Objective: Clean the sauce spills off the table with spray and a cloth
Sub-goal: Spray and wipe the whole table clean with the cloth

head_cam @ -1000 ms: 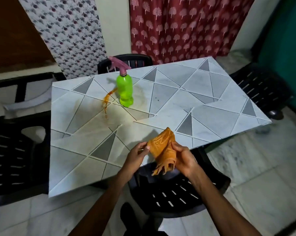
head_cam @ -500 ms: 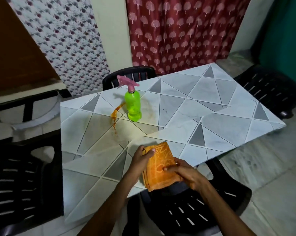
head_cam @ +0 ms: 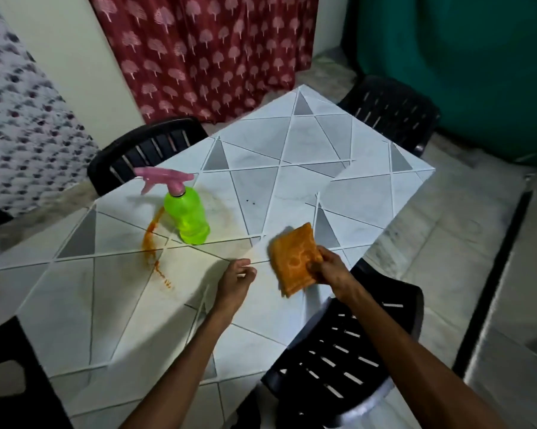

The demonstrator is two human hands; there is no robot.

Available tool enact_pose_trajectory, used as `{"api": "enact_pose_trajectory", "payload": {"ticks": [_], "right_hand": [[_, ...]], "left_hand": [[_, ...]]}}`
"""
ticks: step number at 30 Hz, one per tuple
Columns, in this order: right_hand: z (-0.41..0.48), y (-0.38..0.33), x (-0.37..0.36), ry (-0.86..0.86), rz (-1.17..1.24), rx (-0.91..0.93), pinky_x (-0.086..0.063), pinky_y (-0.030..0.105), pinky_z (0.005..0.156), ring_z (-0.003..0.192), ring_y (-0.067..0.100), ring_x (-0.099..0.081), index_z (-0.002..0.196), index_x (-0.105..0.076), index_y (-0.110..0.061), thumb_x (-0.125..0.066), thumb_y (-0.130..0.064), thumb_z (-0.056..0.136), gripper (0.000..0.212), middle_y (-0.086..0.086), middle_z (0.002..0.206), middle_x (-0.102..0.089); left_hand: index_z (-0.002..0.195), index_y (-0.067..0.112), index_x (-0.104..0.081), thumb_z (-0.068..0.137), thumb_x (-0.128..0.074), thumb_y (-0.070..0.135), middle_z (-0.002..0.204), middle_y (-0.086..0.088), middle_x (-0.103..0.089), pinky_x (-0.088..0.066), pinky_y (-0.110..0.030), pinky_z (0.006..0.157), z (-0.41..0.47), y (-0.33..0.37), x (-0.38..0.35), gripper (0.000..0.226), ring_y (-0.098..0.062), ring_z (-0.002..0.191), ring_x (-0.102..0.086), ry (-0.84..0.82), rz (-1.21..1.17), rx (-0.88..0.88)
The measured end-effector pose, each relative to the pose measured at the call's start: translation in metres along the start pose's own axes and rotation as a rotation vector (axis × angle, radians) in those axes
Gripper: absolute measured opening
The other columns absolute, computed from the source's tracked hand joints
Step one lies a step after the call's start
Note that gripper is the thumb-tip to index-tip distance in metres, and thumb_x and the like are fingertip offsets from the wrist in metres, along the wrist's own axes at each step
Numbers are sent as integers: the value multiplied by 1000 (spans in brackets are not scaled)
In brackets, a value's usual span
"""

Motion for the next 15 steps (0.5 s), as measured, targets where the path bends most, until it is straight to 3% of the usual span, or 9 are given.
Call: {"api": "enact_pose_trajectory", "payload": {"ticks": [3, 6, 8, 11, 13, 15], "right_hand": [[24, -7, 22, 121, 43, -6, -61, 50, 82, 92, 33, -70, 106, -67, -17, -53, 6, 91, 31, 12, 104, -73], [48, 1, 44, 237, -33, -61, -61, 53, 86, 98, 36, -69, 111, -66, -9, -61, -7, 78, 33, 19, 112, -72], [53, 9, 51, 313, -171, -109, -59, 46, 87, 100, 35, -67, 117, -63, -3, -62, -17, 73, 47, 20, 113, -70], [48, 11, 51, 373, -463, -114, -51, 42, 91, 113, 39, -61, 123, -58, 0, -63, -18, 88, 39, 23, 124, -63], [41, 9, 48, 388, -760, -106, -46, 47, 99, 125, 43, -52, 131, -50, -2, -62, -31, 94, 49, 20, 134, -53], [36, 2, 45, 463, -966, 0, -46, 48, 98, 124, 41, -49, 133, -49, -5, -62, -39, 94, 54, 16, 135, -51]], "left_hand": [[93, 30, -64, 73, -65, 33, 93, -3, -69, -45, -30, 74, 5, -7, -4, 20, -19, 82, -62, -36, 37, -4], [90, 31, -65, 76, -64, 33, 91, 0, -69, -43, -28, 72, 7, -17, -9, 14, -20, 83, -63, -106, 121, -8], [89, 32, -66, 71, -61, 38, 92, -3, -69, -46, -34, 77, 8, -26, -10, 20, -22, 86, -63, -133, 171, 12], [88, 31, -66, 68, -61, 41, 91, -4, -70, -50, -39, 87, 12, -33, -10, 23, -24, 88, -64, -154, 221, 9], [87, 31, -66, 73, -64, 34, 88, -2, -70, -50, -37, 88, 13, -31, -13, 15, -22, 86, -64, -150, 251, -10], [87, 29, -67, 83, -69, 18, 87, -1, -70, -49, -32, 85, 15, -30, -13, 12, -19, 83, -64, -113, 290, -36]]}}
Point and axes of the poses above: each hand's wrist, its own z-axis towards the middle knuckle, its own x-axis out of the back of the hand, y = z × x, the point moved 2 cm from there along z, towards the middle knuckle
